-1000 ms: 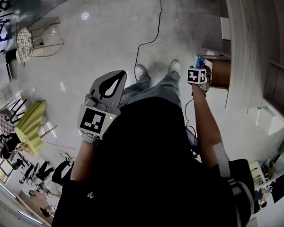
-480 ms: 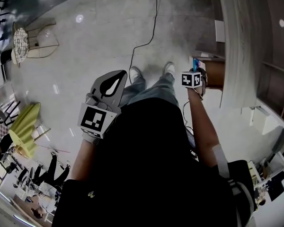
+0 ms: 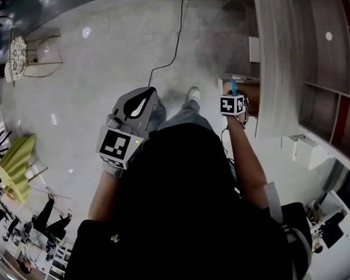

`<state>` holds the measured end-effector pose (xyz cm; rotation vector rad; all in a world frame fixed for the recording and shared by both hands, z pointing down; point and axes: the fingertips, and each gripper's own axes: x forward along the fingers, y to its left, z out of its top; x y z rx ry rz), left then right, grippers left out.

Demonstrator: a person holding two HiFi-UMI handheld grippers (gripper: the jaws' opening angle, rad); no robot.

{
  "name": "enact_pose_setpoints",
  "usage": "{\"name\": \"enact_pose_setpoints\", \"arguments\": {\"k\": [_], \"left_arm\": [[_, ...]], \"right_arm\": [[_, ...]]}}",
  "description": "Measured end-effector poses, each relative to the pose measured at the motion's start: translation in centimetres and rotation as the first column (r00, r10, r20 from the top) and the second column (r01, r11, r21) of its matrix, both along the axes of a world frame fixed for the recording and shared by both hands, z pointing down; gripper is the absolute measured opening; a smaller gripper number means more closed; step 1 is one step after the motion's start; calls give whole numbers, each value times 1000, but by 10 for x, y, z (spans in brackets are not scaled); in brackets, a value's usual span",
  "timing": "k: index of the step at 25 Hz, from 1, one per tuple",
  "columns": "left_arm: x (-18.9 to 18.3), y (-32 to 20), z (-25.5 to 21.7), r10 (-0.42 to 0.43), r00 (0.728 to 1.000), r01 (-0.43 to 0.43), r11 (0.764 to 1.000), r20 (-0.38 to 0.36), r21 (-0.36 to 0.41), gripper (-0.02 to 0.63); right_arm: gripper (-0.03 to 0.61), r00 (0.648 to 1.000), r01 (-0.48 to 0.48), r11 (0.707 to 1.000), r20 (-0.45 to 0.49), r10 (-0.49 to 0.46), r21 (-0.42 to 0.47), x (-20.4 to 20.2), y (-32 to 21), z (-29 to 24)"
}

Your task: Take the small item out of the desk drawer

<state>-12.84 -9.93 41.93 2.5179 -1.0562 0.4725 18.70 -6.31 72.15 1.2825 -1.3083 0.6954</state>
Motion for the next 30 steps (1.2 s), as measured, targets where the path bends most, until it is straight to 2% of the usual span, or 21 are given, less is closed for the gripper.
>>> {"name": "enact_pose_setpoints", "arguments": {"k": [5,10,16,21,30], "left_arm": [[3,-3,-6,-17,999,18,1000,-42,19,9],[9,-11,-8,-30,997,33,999,-75,36,9],[16,-19,-17,-40,994,46,997,-97,60,9],[10,-24,-29,-56,992,66,994,-109,92,9],[-7,-34,-58,-73,987,92,986,-140,136,9]], "right_arm": [[83,998,5,999,59,-8,50,-12,-13,-37],[83,990,47,992,127,-62,118,-32,-34,-78],[83,967,74,957,213,-138,280,-57,-63,-134],[83,932,105,900,275,-238,423,-87,-78,-188],[83,841,107,737,335,-425,668,-142,-89,-287]]}}
